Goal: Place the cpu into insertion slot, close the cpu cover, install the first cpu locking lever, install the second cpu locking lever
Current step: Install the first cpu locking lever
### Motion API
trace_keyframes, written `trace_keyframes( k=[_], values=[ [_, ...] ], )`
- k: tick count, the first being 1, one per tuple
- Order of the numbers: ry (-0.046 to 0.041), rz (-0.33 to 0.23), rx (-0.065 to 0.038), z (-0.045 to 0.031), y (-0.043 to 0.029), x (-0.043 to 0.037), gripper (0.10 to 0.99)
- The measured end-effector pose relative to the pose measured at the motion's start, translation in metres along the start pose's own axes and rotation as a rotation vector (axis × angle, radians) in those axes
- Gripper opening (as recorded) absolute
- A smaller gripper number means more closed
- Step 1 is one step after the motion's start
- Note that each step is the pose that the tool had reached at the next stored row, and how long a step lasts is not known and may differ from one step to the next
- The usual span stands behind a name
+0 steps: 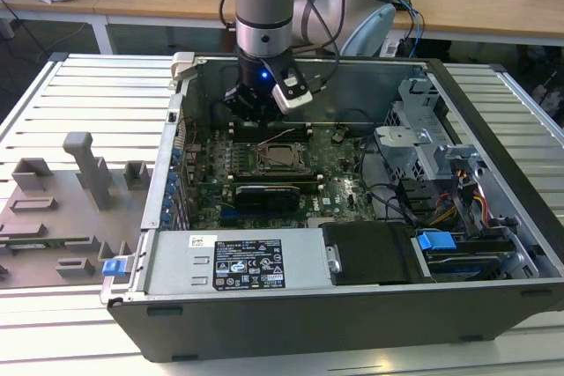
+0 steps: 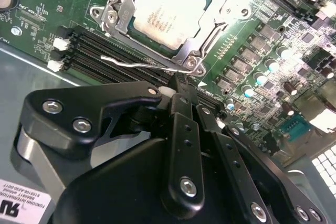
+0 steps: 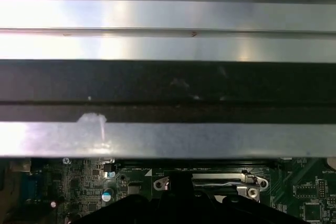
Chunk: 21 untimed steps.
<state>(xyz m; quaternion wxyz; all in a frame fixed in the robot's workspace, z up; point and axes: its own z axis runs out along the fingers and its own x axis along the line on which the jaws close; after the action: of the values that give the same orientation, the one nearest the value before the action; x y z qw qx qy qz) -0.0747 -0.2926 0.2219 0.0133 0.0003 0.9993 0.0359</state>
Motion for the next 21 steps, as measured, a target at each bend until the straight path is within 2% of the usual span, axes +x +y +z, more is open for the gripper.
trace_keyframes(
  k=[10,14,16,21],
  values=[
    [0.0000,0.000,0.000,0.0107,-0.0005,0.0004,0.106],
    [0.0000,0.000,0.000,0.0135,0.0027,-0.0009,0.106],
    [0.0003,0.000,0.000,0.0141,0.0041,-0.0033,0.106],
    [0.0029,0.000,0.000,0.0154,0.0041,-0.0192,0.106]
  ],
)
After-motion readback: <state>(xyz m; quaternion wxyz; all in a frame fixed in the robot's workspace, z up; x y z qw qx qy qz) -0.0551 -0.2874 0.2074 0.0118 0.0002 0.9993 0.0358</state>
